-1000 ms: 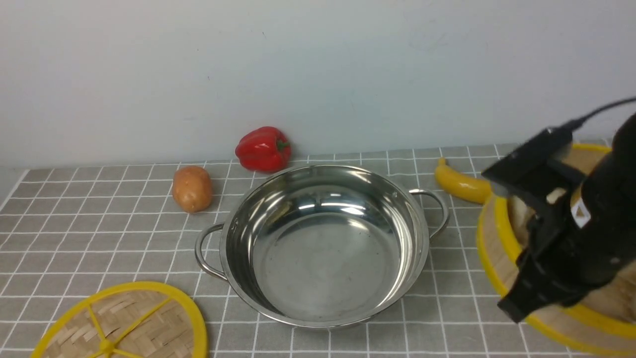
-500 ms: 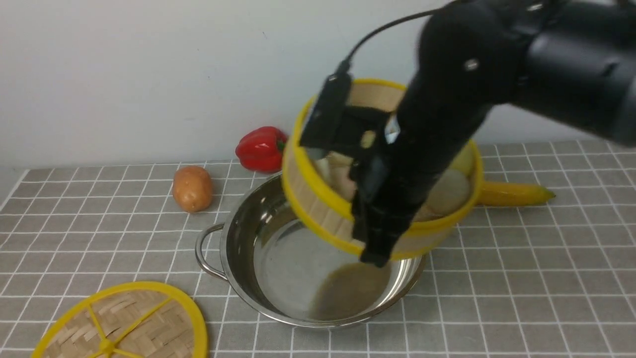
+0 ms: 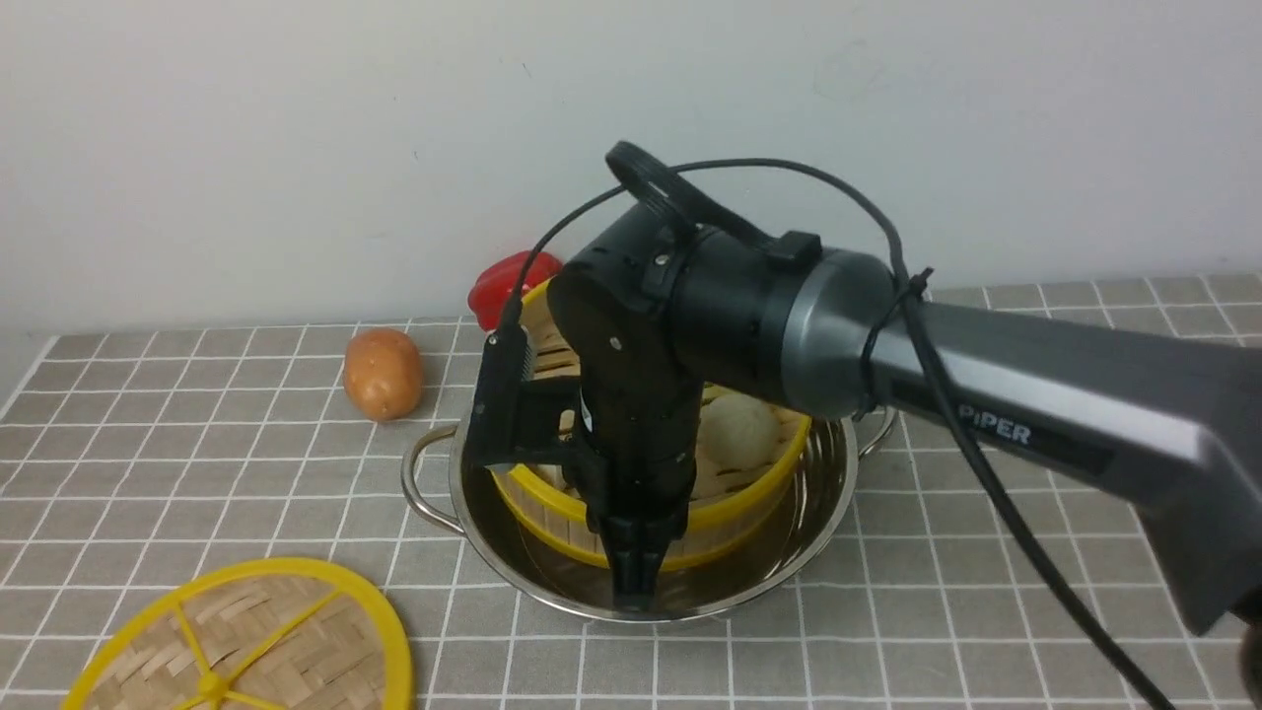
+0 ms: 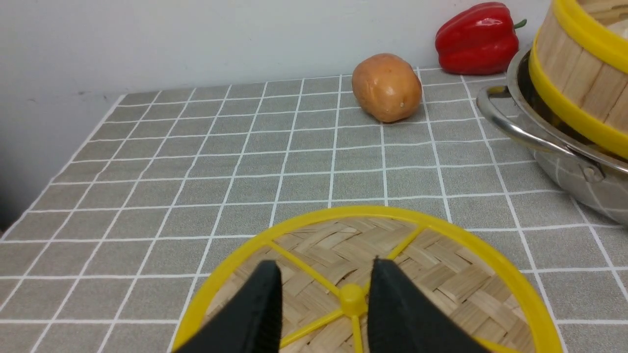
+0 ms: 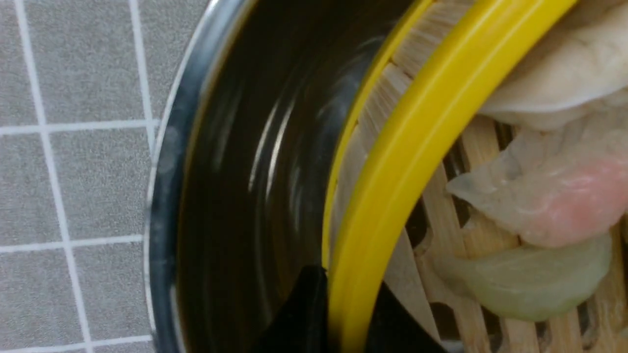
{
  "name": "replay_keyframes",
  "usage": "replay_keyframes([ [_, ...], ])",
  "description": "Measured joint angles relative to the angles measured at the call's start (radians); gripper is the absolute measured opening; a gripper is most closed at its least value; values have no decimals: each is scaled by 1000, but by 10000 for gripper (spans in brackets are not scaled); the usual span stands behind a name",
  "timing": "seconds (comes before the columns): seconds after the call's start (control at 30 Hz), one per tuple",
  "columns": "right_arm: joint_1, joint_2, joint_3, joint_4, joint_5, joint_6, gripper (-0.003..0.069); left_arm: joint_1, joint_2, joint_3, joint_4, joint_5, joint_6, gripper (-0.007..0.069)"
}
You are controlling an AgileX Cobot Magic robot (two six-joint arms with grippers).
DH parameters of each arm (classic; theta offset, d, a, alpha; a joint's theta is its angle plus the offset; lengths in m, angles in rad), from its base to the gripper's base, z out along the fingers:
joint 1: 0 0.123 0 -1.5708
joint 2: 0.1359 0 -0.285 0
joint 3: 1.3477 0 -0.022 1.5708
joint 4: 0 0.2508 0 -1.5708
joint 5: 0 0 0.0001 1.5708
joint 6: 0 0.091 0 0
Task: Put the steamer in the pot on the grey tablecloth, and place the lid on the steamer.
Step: 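Place the bamboo steamer basket of food into the steel pot with the right gripper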
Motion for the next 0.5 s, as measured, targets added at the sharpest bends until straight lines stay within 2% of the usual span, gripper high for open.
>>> replay_keyframes([
  [0.23, 0, 9, 0, 69, 3, 40, 67, 0, 0, 0, 0, 0, 0, 243],
  [0.5, 0, 9, 0, 55, 2, 51, 67, 0, 0, 0, 0, 0, 0, 243],
])
